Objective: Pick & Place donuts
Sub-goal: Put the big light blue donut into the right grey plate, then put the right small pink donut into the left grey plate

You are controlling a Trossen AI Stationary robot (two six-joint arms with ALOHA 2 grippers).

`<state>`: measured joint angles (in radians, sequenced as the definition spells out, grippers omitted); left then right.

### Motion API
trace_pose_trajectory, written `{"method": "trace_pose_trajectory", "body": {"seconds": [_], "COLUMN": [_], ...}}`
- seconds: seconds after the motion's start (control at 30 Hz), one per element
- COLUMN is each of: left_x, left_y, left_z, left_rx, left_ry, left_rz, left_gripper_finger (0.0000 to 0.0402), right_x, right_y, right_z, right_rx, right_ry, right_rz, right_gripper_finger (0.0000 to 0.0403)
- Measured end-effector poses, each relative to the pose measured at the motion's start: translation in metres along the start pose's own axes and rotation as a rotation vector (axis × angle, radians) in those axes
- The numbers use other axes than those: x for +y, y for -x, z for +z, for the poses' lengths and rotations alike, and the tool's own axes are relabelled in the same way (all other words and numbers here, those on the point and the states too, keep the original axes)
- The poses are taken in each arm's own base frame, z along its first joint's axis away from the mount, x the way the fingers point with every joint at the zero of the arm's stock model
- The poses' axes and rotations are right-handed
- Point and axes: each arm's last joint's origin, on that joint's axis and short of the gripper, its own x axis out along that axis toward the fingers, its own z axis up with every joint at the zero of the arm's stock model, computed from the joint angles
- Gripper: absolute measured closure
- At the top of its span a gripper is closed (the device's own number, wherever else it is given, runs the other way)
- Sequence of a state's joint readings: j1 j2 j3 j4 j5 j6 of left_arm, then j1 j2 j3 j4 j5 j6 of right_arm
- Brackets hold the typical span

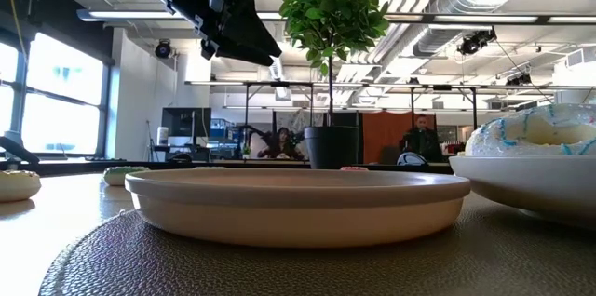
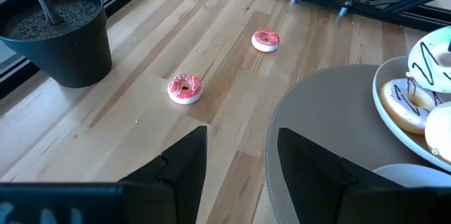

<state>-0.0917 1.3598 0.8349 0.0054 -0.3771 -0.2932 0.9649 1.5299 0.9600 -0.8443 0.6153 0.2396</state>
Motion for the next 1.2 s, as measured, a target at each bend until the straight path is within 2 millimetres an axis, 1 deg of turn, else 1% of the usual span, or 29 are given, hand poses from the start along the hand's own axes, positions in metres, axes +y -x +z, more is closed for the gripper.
{"method": "trace_pose_trajectory", "body": {"seconds": [0.1, 0.2, 0.33, 0.43, 0.57, 0.7, 0.83, 1.0, 1.2], "left_x": [0.000, 0.000, 0.000, 0.000, 0.000, -0.001, -0.001, -0.001, -0.002], "left_y": [0.000, 0.000, 0.000, 0.000, 0.000, 0.000, 0.000, 0.000, 0.000], "left_z": [0.000, 0.000, 0.000, 0.000, 0.000, 0.000, 0.000, 0.000, 0.000], "left_rx": [0.000, 0.000, 0.000, 0.000, 0.002, 0.014, 0.016, 0.015, 0.016], "left_ry": [0.000, 0.000, 0.000, 0.000, 0.000, 0.000, 0.000, 0.007, 0.060], "left_rz": [0.000, 0.001, 0.001, 0.000, -0.006, -0.044, -0.050, -0.050, -0.052], "left_gripper_finger": [0.0229, 0.0229, 0.0229, 0.0229, 0.0229, 0.0229, 0.0229, 0.0229, 0.0229], "right_x": [-0.001, 0.001, 0.006, 0.006, 0.008, 0.016, 0.025, 0.028, 0.027], "right_y": [0.000, -0.001, 0.001, 0.001, -0.002, -0.002, 0.005, 0.013, 0.015], "right_z": [0.001, 0.006, 0.014, 0.016, 0.015, 0.016, 0.020, 0.024, 0.026], "right_rx": [-0.012, -0.038, -0.092, -0.106, -0.108, -0.145, -0.208, -0.251, -0.282], "right_ry": [-0.084, -0.174, -0.215, -0.235, -0.287, -0.327, -0.306, -0.296, -0.323], "right_rz": [-0.008, 0.064, 0.159, 0.179, 0.185, 0.269, 0.329, 0.312, 0.227], "right_gripper_finger": [0.0285, 0.0285, 0.0276, 0.0258, 0.0224, 0.0194, 0.0181, 0.0181, 0.0181]}}
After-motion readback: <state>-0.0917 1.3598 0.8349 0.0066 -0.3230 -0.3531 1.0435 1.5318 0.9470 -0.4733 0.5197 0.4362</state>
